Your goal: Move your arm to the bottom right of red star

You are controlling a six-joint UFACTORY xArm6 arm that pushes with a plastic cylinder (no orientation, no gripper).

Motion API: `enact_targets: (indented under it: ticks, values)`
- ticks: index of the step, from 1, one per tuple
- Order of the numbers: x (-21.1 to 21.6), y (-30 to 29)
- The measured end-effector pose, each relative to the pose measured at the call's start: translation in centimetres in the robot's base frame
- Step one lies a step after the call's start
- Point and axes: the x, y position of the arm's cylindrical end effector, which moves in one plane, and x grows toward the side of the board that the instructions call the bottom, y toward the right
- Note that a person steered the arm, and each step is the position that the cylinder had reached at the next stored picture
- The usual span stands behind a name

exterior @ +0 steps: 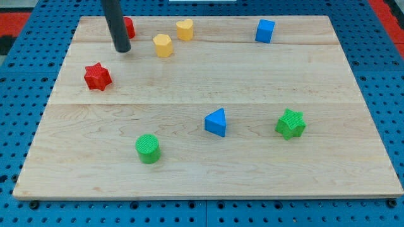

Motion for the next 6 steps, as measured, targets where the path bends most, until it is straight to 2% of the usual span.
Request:
enact_targets:
  ticks: [1,2,3,4,5,6]
  values:
    - [-0.8,6.4]
    - [0.4,8.0]
    - [1.6,5.1]
    - [5.0,0.3]
    - [11.6,2.8]
    - [13.6,-4.3]
